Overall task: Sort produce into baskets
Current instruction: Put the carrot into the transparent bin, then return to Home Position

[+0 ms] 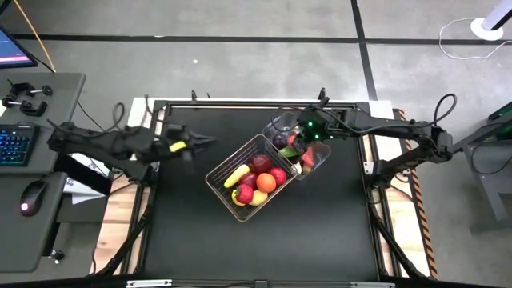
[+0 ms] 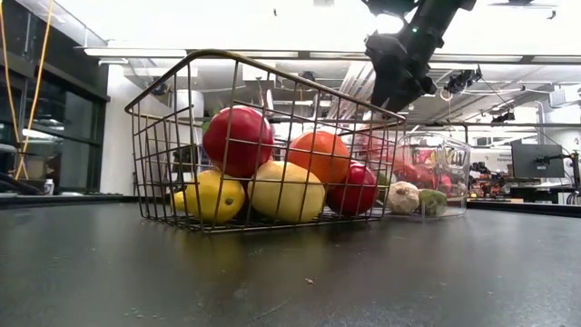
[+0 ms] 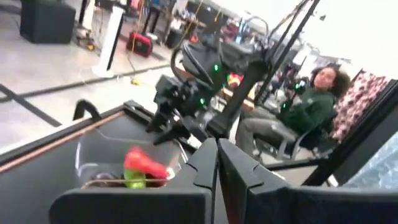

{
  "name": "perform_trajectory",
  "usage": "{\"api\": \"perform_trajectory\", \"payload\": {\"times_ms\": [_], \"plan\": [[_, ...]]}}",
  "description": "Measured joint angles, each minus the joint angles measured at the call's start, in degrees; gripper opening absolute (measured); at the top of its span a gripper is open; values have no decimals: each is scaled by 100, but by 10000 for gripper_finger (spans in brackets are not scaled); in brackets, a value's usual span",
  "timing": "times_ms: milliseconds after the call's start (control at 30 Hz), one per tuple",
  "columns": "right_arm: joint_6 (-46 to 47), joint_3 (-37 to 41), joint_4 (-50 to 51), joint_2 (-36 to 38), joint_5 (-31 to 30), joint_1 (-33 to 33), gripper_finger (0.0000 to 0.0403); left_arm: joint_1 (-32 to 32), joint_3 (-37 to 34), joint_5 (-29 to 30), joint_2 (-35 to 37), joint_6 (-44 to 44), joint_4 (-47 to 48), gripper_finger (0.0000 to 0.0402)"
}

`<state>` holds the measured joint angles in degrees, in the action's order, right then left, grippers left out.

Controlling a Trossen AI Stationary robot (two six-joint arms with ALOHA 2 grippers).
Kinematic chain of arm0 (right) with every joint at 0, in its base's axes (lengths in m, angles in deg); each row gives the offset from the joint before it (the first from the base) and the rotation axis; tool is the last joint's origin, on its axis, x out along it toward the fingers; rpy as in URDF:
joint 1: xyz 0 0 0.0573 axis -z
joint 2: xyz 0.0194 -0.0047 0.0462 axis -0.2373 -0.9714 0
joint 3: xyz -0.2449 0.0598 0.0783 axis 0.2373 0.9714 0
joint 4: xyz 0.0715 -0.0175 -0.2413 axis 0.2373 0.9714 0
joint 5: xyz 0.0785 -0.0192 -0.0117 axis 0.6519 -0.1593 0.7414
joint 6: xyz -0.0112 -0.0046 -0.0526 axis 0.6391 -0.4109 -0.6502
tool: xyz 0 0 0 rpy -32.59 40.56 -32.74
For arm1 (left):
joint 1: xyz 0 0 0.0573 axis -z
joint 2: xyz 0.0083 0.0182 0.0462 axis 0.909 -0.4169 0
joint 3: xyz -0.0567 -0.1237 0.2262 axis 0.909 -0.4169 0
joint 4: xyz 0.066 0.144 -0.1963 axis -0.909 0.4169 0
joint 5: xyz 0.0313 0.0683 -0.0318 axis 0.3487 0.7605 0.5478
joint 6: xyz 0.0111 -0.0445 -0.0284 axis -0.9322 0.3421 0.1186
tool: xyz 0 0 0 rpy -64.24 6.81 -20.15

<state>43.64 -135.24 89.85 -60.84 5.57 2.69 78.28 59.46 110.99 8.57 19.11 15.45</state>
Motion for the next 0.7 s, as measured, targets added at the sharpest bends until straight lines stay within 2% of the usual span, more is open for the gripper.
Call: {"api": "perform_trajectory", "payload": {"times_ms": [133, 267, 567, 700], "plan": [[134, 0, -98, 0, -11, -15, 266, -10, -127, -7, 544, -259, 80, 1], [137, -102, 45, 65, 30, -9, 290, -10, -127, -11, 963, -611, 474, 0], [143, -671, 247, 555, 128, -388, 274, -562, -186, -81, 1620, -1464, 1352, 0], [-322, -756, 983, 608, 128, -633, 248, -918, -947, -610, 2163, -1524, 782, 0]]}}
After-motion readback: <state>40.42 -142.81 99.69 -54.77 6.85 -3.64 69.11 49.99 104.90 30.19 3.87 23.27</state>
